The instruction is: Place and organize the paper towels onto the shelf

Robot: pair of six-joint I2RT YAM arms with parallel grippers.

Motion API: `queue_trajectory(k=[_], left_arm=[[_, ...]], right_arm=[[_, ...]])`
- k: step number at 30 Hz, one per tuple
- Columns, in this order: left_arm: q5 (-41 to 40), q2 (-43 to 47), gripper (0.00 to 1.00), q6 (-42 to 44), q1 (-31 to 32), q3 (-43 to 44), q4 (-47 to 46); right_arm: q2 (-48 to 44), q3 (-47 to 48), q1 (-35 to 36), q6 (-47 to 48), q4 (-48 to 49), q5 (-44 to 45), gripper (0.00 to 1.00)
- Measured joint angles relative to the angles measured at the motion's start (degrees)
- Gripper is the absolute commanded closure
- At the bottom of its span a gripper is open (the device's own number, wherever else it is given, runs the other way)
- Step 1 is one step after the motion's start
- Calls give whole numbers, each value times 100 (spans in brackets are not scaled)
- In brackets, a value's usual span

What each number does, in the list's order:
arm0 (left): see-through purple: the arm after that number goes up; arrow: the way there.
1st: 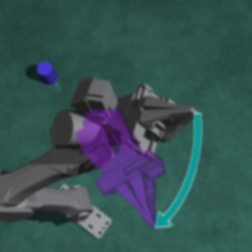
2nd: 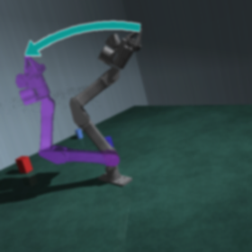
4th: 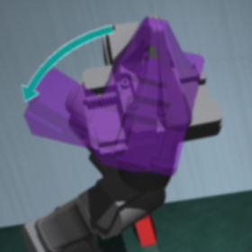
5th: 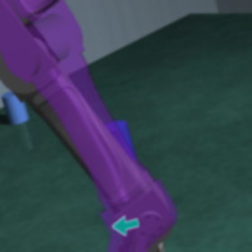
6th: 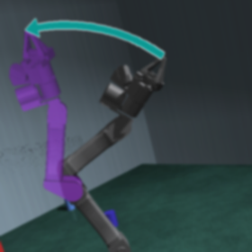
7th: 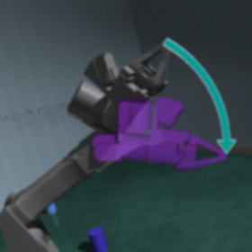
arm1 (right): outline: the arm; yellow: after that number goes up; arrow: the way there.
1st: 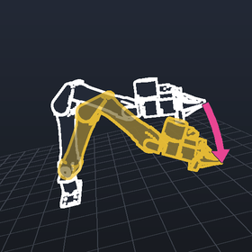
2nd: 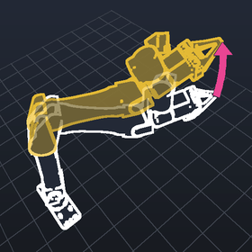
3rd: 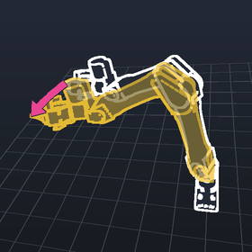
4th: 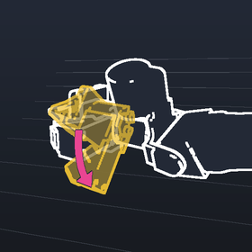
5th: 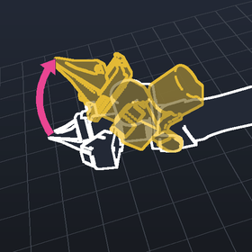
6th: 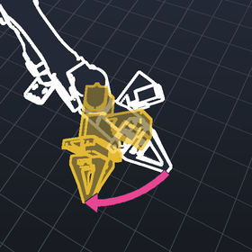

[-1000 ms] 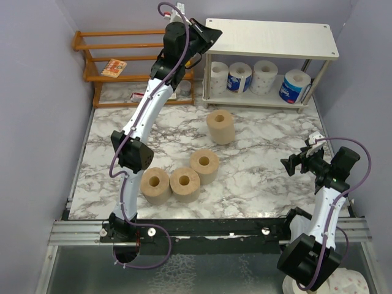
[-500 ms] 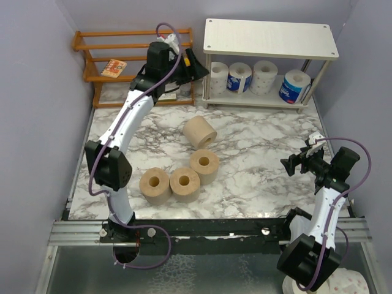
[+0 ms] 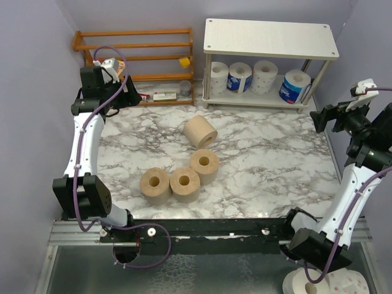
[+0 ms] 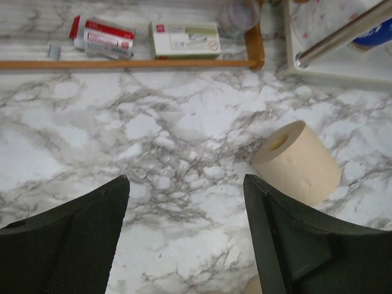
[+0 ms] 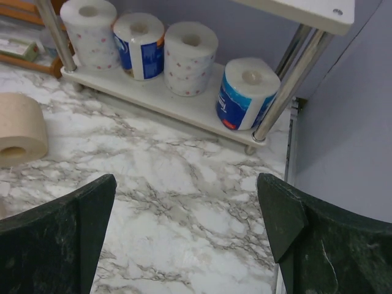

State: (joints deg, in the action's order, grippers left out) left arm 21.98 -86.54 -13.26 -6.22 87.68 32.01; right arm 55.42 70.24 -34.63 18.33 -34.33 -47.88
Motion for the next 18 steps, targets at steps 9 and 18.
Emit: queue_trajectory(k=[9,18], left_arm=[[-861,638,25,782,-177,-1287,476],[-1777,1541,28,1504,-186,-2153,356]], right_arm=[[1681,909,1620,68,-570,839,1],[3574,-146,5445,881,33,3379,1]])
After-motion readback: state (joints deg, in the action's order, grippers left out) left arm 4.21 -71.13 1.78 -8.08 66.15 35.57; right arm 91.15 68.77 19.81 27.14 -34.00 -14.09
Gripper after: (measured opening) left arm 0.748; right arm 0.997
